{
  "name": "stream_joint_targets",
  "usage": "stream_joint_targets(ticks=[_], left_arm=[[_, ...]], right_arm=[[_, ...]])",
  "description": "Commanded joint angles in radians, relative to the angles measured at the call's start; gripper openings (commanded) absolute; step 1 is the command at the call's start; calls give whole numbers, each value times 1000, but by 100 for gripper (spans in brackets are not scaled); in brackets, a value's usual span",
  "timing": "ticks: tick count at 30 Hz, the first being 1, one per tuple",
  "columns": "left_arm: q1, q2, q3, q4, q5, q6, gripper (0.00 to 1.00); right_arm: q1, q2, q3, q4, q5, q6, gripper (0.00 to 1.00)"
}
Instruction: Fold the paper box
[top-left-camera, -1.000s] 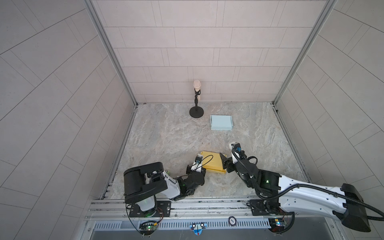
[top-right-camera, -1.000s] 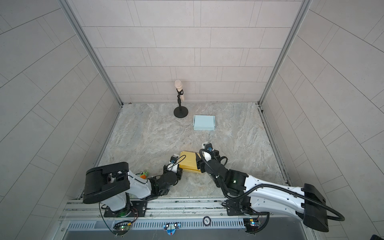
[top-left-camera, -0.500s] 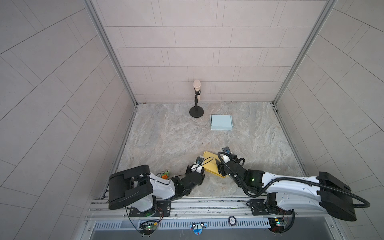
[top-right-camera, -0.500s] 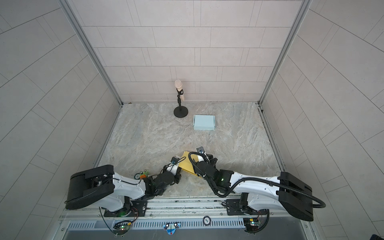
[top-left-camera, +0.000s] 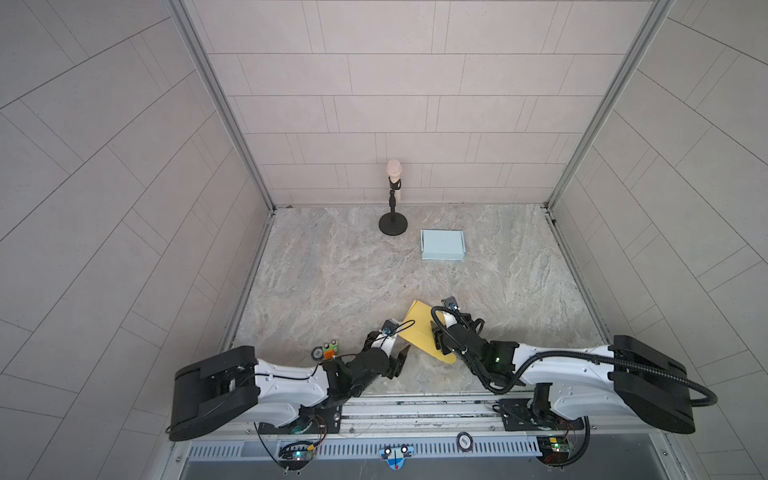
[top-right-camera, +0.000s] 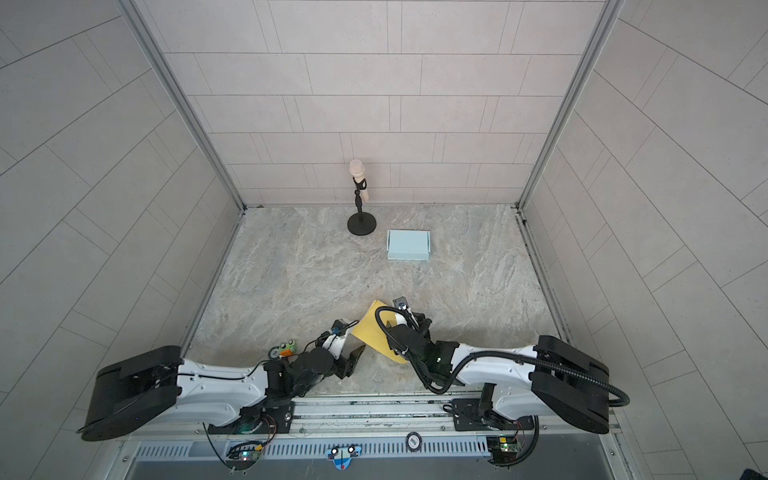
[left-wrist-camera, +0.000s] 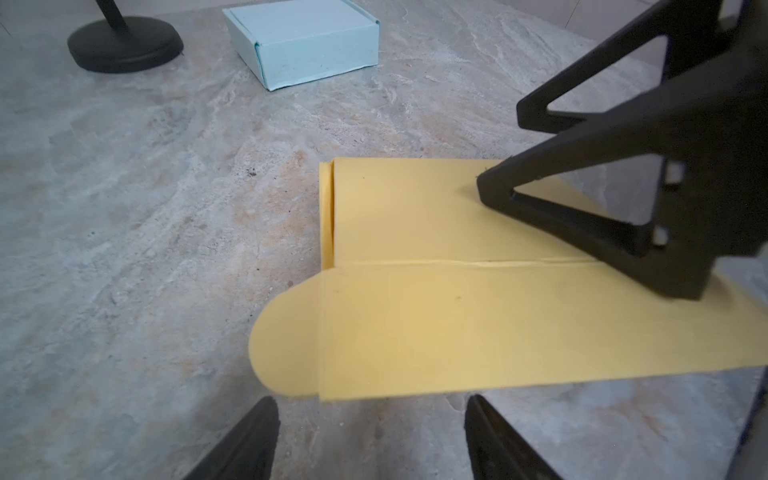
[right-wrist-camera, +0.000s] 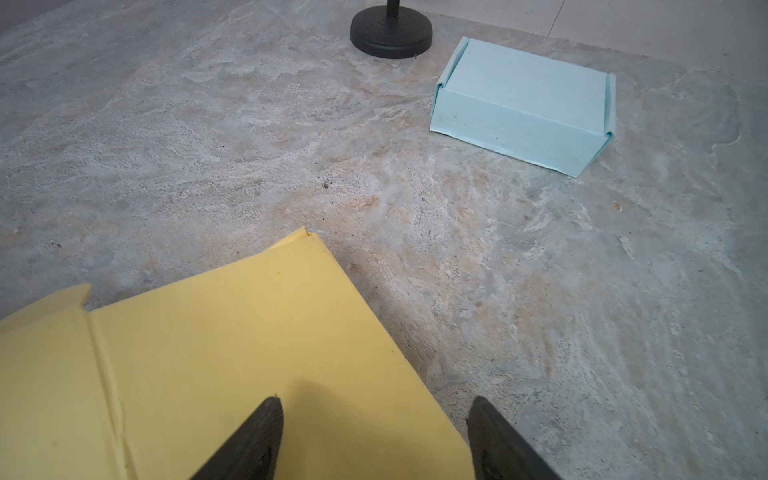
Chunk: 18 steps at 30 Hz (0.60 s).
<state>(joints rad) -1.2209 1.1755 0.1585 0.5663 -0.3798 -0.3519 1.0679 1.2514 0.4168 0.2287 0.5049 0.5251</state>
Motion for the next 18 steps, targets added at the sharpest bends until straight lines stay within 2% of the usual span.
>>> stream_joint_targets(ticks=[1,4,7,9,13,18], left_arm=[[-6,-70,5,-105,79,-38,83],[-6,-168,17,-192,128,-62,91],[-4,-267,51,-352,96,-94,100],[18,-340,55,-406,108,-110,100],[138,-456,77,-498,204,-156,100],[302,-374,197,-562,320,-180,100]], right_arm=[[-17,12,-19,22,-7,21,73],[-23,20,-19,20,-12,14,72],[-24,31,-13,7,-9,5,72],[-26,33,-16,12,-8,2,72],[-27,33,-17,19,-11,-12,72],[-29,46,-15,26,-17,-26,72]])
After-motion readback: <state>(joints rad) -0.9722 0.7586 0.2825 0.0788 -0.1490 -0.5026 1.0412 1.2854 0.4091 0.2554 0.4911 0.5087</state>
